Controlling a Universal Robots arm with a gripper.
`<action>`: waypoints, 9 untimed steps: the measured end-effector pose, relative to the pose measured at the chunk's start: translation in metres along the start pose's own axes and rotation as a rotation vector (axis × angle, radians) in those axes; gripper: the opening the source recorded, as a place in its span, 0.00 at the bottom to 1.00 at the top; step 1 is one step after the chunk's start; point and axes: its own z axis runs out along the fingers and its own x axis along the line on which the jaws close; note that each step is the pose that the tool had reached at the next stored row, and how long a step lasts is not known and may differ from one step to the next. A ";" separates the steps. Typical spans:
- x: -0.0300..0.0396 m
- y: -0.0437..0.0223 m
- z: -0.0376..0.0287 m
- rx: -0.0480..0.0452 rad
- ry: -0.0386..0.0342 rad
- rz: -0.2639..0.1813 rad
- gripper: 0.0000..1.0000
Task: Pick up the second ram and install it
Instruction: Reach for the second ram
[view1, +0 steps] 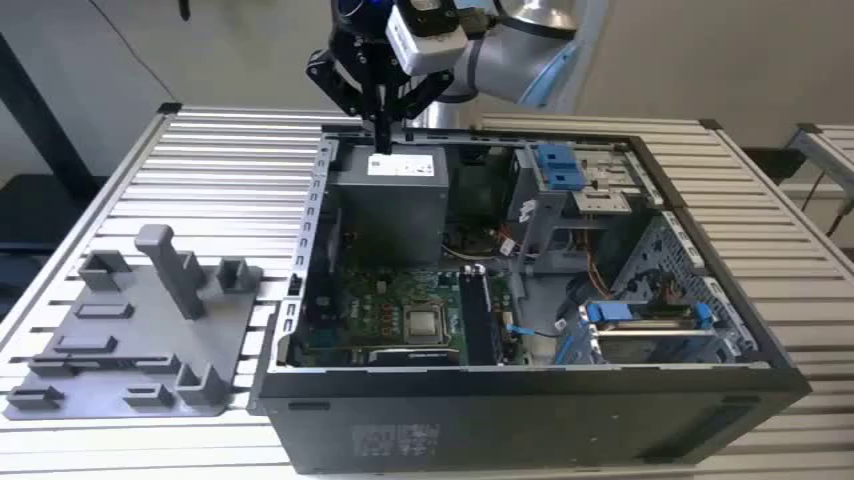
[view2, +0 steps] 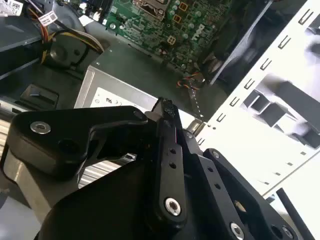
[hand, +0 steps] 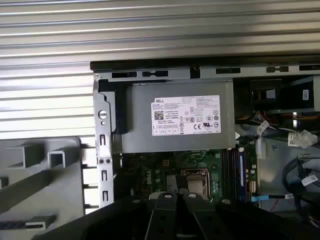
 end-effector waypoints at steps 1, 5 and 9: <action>0.0000 0.0000 0.0000 0.0000 0.0000 0.000 0.11; 0.0003 0.0000 0.0002 0.0001 0.0000 0.000 0.11; 0.0009 -0.0004 0.0003 -0.0001 -0.0001 0.000 0.11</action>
